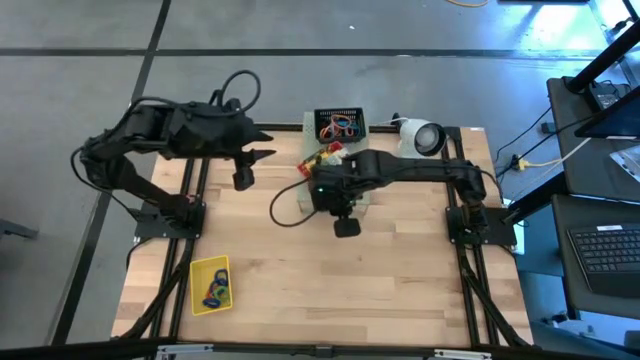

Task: Pick & Place Office Desk Supplies
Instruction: Put the orange bin on the shelf

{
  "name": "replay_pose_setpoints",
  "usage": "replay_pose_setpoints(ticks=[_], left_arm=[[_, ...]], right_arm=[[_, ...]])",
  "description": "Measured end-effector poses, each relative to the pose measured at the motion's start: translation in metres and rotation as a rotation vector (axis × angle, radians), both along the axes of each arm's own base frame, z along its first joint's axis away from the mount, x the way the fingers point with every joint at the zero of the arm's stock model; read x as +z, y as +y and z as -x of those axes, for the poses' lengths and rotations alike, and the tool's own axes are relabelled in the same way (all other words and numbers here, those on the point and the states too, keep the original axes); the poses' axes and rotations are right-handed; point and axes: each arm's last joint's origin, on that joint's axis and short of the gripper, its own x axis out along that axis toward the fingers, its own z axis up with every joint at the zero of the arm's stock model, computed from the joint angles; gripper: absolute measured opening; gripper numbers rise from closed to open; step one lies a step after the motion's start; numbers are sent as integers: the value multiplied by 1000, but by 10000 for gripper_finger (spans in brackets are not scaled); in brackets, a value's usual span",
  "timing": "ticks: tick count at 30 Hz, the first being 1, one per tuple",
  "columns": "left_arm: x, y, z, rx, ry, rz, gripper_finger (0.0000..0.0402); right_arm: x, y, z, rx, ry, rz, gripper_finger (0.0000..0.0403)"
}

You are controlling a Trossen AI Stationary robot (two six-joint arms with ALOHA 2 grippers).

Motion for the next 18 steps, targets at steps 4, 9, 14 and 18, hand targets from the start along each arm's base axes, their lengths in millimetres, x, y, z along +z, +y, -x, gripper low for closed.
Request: replay_pose_setpoints(ticks=[4, 9, 14, 18], left_arm=[[1, -2, 6, 21, -26, -14, 131], [2, -2, 8, 44, -32, -11, 131], [2, -2, 8, 48, -33, -10, 131], [1, -2, 7, 52, -35, -5, 131]], right_arm=[[-9, -6, -9, 4, -16, 11, 0], [-10, -11, -14, -7, -43, 12, 0], [-9, -19, -15, -19, -57, 14, 0], [-11, -23, -17, -19, -52, 27, 0]])
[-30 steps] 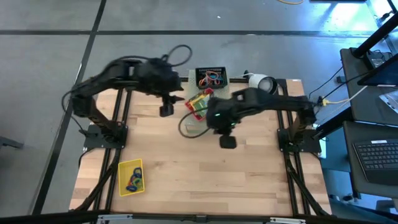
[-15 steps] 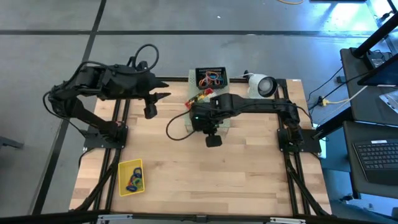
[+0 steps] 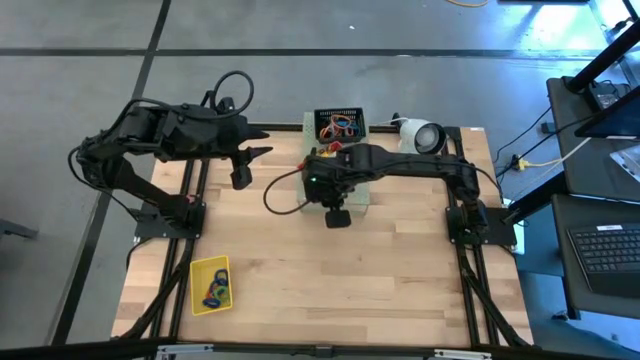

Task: Pick & Place Office Desk Supplies
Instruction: Put the orange bin on the shelf

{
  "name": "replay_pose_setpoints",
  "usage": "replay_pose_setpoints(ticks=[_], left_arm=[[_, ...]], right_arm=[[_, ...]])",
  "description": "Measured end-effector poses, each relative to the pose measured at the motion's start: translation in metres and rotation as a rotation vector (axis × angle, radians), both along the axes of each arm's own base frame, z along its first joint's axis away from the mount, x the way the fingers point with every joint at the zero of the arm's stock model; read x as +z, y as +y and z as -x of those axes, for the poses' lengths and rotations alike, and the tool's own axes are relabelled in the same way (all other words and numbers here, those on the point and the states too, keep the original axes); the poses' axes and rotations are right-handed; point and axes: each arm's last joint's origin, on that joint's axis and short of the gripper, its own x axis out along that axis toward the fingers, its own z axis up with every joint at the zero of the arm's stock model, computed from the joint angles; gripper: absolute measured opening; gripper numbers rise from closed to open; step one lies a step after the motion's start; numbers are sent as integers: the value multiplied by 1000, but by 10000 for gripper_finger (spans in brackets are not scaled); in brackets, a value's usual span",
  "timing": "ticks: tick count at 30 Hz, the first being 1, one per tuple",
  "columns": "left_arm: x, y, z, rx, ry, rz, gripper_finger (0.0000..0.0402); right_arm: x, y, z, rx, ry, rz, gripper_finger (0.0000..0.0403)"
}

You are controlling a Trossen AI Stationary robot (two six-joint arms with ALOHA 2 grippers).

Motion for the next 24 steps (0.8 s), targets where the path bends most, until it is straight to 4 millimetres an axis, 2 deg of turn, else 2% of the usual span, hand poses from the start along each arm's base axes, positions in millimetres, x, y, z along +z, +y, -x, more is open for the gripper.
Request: replay_pose_setpoints(ticks=[10, 17, 24], left_arm=[[0, 0, 0, 3, -6, -1, 132], [2, 0, -1, 6, -30, -1, 132], [3, 0, -2, 1, -33, -9, 132]], right_arm=[[-1, -8, -1, 1, -4, 15, 0], [-13, -11, -9, 4, 14, 17, 0], [-12, -17, -10, 6, -8, 24, 0]])
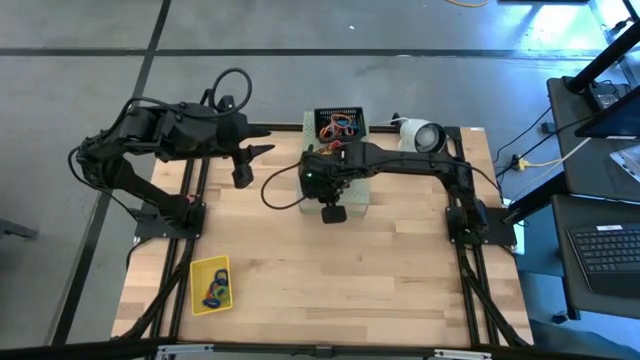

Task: Pick & Place Office Desk Supplies
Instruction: Put the orange bin on the shelf

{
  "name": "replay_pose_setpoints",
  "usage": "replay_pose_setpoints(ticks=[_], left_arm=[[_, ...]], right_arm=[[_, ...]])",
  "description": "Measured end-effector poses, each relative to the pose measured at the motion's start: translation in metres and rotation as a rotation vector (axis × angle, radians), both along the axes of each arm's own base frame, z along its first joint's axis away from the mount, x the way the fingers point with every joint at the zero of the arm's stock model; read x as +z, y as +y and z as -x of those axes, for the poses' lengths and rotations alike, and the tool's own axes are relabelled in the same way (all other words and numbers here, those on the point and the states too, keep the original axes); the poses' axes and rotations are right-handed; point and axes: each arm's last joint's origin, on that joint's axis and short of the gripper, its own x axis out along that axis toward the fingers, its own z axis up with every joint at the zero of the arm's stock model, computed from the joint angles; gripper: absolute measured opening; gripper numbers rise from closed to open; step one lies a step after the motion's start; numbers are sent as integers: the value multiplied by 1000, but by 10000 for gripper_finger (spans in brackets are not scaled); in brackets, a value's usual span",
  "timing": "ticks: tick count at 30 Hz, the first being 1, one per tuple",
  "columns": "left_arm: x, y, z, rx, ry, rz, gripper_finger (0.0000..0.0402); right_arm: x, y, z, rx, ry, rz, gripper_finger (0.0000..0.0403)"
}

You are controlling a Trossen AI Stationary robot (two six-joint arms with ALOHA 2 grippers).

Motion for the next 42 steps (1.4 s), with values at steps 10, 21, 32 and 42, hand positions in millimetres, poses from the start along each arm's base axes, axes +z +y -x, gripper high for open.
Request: replay_pose_setpoints(ticks=[10, 21, 32, 42], left_arm=[[1, 0, 0, 0, -10, 1, 132], [1, 0, 0, 0, -10, 1, 132], [1, 0, 0, 0, -10, 1, 132], [1, 0, 0, 0, -9, 1, 132]], right_arm=[[1, -13, -1, -27, -18, 2, 0], [-12, -20, -8, -40, -3, 4, 0], [-13, -39, -9, -85, -19, 14, 0], [-12, -51, -8, -113, -27, 15, 0]])
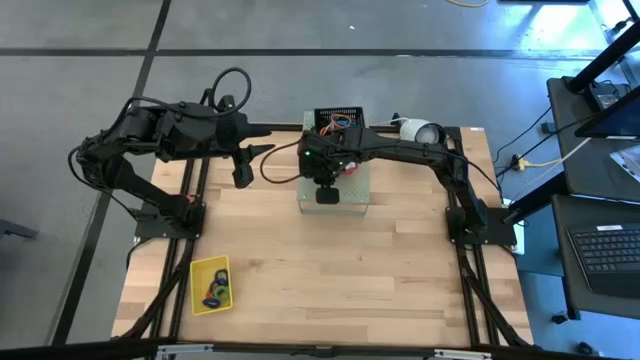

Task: Pick & Place Office Desk Supplies
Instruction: Put the orange bin on the shelf, then put the yellow bin on the shelf

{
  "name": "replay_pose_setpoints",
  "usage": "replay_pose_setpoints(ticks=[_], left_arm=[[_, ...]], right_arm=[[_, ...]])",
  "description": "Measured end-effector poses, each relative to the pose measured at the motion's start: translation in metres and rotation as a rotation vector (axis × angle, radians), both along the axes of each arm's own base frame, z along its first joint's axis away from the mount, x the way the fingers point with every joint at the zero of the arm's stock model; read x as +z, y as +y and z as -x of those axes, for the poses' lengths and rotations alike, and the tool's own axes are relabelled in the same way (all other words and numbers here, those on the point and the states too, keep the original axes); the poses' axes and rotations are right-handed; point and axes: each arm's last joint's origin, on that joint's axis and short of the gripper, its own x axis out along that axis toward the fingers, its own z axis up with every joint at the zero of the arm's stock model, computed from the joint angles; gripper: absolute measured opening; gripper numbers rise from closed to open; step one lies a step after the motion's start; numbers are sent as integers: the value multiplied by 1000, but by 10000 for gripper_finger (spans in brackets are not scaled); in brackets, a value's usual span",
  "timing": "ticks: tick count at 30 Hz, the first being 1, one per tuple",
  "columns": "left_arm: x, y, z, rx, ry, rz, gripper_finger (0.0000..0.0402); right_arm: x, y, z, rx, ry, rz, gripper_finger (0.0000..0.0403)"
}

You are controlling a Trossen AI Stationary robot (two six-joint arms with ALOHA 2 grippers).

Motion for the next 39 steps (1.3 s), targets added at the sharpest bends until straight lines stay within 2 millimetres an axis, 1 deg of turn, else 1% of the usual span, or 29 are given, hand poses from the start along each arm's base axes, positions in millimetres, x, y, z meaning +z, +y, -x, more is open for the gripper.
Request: replay_pose_setpoints(ticks=[15, 20, 26, 31, 34, 36, 39], left_arm=[[0, 0, 0, 2, 0, 0, 132], [0, -1, 0, -15, 0, 20, 132], [-6, -4, 2, -95, 53, 119, 131], [-12, -8, 5, -196, 118, 252, 132], [-14, -19, 8, -281, 158, 362, 131], [-19, -29, 8, -313, 211, 412, 130], [-31, -47, 7, -321, 344, 465, 125]], right_arm=[[1, -16, 0, -38, -27, -8, 0], [5, -12, 1, -32, -33, -7, 0], [33, 1, 6, -19, -75, -38, 0], [57, 13, 10, -21, -120, -42, 0], [73, 15, 19, -47, -121, -26, 0], [83, 14, 31, -74, -120, -2, 4], [104, 9, 52, -136, -135, 64, 10]])
